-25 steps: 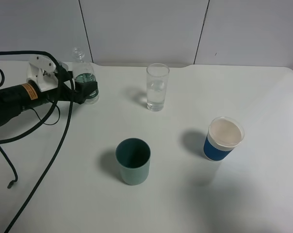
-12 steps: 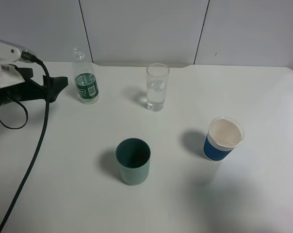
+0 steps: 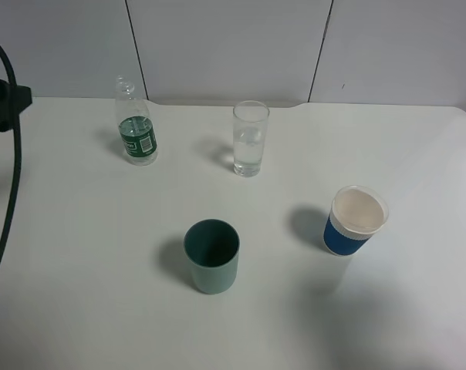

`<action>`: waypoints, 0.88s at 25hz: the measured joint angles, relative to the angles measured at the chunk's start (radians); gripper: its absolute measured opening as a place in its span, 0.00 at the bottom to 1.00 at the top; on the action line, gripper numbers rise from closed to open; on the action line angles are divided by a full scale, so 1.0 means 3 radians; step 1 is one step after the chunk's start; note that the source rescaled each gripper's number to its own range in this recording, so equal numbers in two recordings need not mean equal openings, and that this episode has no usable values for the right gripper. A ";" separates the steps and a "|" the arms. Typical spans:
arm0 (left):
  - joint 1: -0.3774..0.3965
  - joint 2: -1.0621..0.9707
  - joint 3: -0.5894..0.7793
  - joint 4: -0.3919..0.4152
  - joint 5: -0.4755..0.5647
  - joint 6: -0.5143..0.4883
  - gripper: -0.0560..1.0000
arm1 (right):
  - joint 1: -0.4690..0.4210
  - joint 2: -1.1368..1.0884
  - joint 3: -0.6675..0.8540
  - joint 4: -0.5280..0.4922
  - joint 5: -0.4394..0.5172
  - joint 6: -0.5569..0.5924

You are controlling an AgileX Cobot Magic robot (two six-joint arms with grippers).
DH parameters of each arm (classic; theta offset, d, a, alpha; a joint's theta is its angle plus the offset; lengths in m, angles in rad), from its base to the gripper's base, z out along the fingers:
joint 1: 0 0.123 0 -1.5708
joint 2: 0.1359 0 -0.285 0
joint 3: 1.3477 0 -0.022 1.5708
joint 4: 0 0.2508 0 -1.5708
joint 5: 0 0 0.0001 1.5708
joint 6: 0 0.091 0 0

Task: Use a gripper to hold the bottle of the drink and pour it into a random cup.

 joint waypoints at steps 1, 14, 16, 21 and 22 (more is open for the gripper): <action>0.0000 -0.0109 -0.0079 -0.0003 0.0221 0.0000 0.99 | 0.0000 0.0000 0.0000 0.0000 0.0000 0.0000; 0.0000 -0.1313 -0.0481 -0.0573 0.1965 0.0393 0.99 | 0.0000 0.0000 0.0000 0.0000 0.0000 0.0000; 0.0000 -0.1465 -0.0481 -0.0724 0.2150 0.0506 0.99 | 0.0000 0.0000 0.0000 0.0000 0.0000 0.0000; 0.0000 -0.1782 -0.0481 -0.0988 0.2583 0.0602 0.99 | 0.0000 0.0000 0.0000 0.0000 0.0000 0.0000; 0.0000 -0.1846 -0.0481 -0.1001 0.2642 0.0612 0.99 | 0.0000 0.0000 0.0000 0.0000 0.0000 0.0000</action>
